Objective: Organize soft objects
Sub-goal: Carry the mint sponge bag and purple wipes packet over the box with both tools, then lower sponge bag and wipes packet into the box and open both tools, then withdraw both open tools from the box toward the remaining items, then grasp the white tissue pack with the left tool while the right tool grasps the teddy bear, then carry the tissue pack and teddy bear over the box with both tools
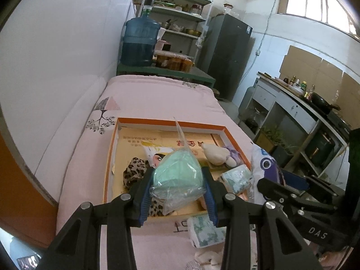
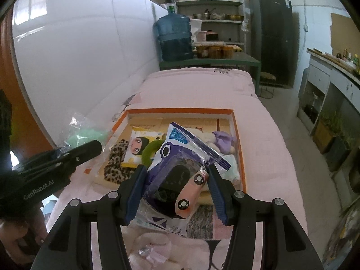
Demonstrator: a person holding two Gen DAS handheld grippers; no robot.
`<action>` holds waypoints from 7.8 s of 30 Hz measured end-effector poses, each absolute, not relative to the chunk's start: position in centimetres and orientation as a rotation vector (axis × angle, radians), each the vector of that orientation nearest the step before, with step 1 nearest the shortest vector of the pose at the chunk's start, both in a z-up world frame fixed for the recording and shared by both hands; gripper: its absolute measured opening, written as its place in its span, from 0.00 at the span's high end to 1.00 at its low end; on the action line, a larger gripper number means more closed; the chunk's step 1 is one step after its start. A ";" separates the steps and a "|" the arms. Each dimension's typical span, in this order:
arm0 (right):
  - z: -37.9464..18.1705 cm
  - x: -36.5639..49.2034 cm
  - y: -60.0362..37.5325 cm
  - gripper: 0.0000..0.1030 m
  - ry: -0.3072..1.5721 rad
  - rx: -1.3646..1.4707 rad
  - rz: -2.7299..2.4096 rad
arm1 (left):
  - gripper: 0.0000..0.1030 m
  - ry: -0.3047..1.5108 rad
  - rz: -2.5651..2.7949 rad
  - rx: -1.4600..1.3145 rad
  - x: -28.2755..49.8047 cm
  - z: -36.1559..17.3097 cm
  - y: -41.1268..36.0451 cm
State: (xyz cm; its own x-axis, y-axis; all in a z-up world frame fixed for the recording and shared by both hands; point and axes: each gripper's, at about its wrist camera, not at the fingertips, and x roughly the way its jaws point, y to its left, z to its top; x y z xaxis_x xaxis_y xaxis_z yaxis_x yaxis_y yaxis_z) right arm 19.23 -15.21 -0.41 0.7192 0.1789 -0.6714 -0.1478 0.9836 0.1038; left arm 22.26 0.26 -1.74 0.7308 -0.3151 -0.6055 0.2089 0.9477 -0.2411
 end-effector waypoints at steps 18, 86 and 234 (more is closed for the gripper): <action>-0.2 28.2 -15.3 0.45 0.785 0.001 0.292 | 0.60 0.775 -0.270 -0.178 31.0 -1.8 0.8; -7.0 39.9 -11.7 0.32 0.941 -0.115 0.368 | 0.41 0.948 -0.182 -0.222 38.3 -7.7 3.2; -7.4 11.7 -15.9 0.62 0.913 -0.122 0.603 | 0.82 0.742 -0.357 -0.250 17.0 -5.6 -0.5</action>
